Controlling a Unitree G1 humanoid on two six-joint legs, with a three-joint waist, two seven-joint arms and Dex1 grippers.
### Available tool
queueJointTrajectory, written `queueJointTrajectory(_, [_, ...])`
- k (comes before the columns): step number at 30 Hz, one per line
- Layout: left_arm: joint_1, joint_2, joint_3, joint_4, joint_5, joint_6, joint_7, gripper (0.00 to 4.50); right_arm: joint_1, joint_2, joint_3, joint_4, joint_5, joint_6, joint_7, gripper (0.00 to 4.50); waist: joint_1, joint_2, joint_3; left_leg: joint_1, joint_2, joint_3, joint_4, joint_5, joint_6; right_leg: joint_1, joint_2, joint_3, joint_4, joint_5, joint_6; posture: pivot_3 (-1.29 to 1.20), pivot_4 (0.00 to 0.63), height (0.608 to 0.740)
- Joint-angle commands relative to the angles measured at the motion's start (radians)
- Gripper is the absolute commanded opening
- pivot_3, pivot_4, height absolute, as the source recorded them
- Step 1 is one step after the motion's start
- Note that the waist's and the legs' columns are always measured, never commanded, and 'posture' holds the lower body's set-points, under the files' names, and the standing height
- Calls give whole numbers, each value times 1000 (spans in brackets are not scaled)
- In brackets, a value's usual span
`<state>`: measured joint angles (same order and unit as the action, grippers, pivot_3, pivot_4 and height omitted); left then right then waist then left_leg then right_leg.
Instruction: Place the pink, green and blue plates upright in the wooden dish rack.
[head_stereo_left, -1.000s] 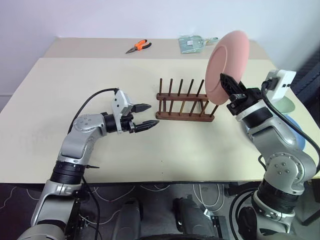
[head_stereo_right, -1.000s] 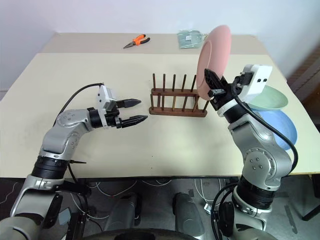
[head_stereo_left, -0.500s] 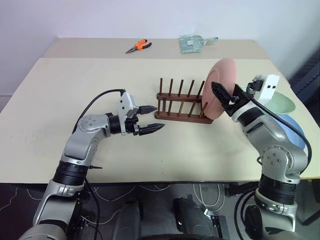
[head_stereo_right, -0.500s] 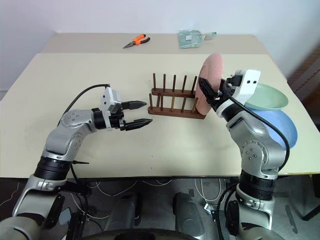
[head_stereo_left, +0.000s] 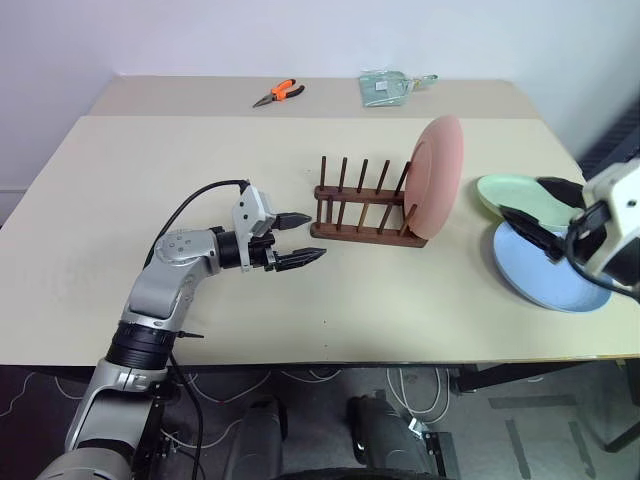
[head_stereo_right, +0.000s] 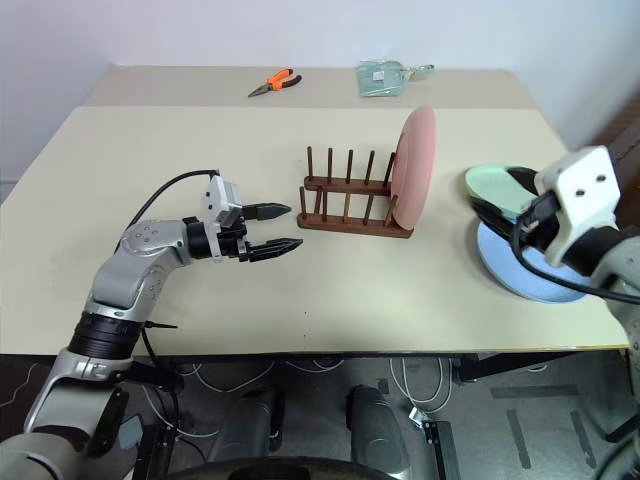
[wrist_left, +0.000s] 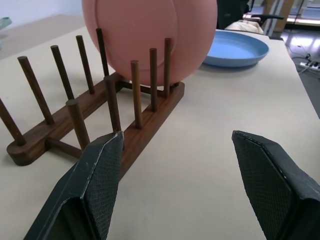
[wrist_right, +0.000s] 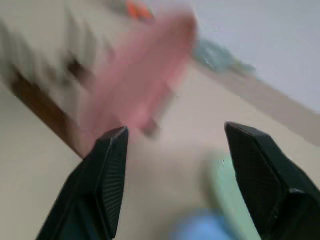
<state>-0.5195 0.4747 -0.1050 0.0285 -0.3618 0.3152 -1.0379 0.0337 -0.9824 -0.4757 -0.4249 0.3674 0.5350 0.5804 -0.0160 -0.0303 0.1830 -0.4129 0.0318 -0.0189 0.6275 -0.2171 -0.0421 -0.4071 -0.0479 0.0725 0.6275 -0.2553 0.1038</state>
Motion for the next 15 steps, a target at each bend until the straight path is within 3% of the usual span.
queueJointTrajectory(1, [-33, -14, -12, 0, 7, -28, -10, 3565, 28, -83, 93, 169, -259, -211, -31, 3094, -2, 0, 0, 0, 0, 1, 0, 0, 0, 0, 0, 0, 0, 0, 0, 0, 150, 732])
queueJointTrajectory(6, [-42, -29, -23, 10, 18, -41, -11, 3565, -59, -143, 281, 442, -535, -486, -134, 3094, -6, 1, 0, 0, 0, 2, 0, 0, 0, -1, 0, 1, 0, 0, 0, 0, 150, 732])
queueJointTrajectory(15, [-27, -34, -19, -20, 11, -27, -2, 3565, -398, -68, 542, 961, -781, -769, -274, 3094, -6, 1, 0, 1, 0, 2, 0, 0, 0, 0, 1, 3, 1, 0, 0, 0, 150, 732])
